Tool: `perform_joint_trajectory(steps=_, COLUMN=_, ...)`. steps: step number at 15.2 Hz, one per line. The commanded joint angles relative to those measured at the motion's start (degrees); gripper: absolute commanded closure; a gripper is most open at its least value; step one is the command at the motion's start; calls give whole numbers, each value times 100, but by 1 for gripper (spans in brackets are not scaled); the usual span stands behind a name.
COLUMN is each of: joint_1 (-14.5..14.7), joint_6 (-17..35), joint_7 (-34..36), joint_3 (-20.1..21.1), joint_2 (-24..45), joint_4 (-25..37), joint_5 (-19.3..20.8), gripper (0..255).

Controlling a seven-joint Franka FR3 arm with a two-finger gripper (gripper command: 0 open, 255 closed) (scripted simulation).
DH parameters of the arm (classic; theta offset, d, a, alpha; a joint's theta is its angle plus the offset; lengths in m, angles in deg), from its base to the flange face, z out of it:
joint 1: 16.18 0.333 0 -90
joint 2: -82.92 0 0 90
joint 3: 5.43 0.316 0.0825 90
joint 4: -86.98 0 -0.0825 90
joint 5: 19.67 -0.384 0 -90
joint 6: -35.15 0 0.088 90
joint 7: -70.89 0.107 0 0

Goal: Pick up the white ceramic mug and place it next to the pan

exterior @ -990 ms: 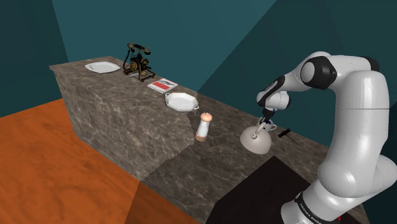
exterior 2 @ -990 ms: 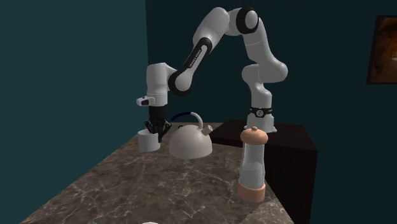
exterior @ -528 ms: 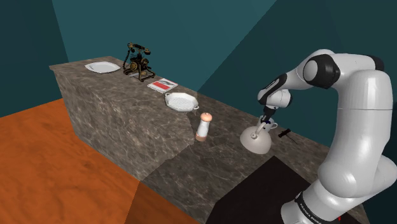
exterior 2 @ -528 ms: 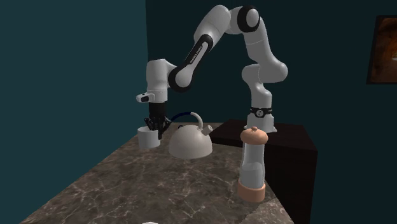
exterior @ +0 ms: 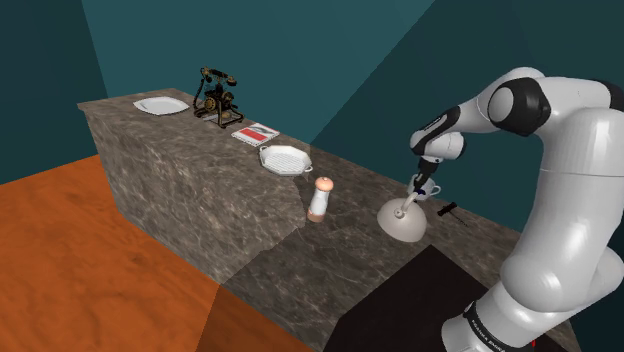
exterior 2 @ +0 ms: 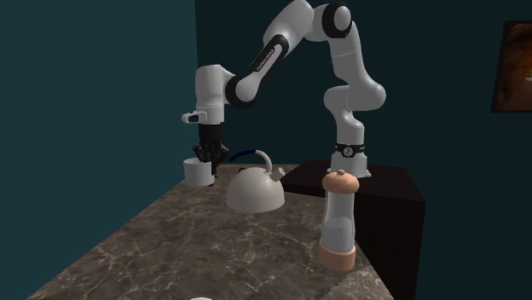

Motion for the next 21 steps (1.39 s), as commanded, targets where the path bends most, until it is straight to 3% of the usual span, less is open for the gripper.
perform_joint_trajectory(steps=1, joint_1=35, joint_6=-122, joint_7=34, joint_3=-44, joint_2=-119, joint_4=8, joint_5=62, gripper=255)
perform_joint_trajectory(steps=17, joint_1=232, joint_6=-1085, joint_7=263, joint_3=-290, joint_2=-929, joint_4=217, joint_5=499, gripper=255)
perform_joint_trajectory(steps=21, joint_1=616, joint_6=-1093, joint_7=832, joint_3=-153, joint_2=-1039, joint_4=105, joint_5=603, gripper=255)
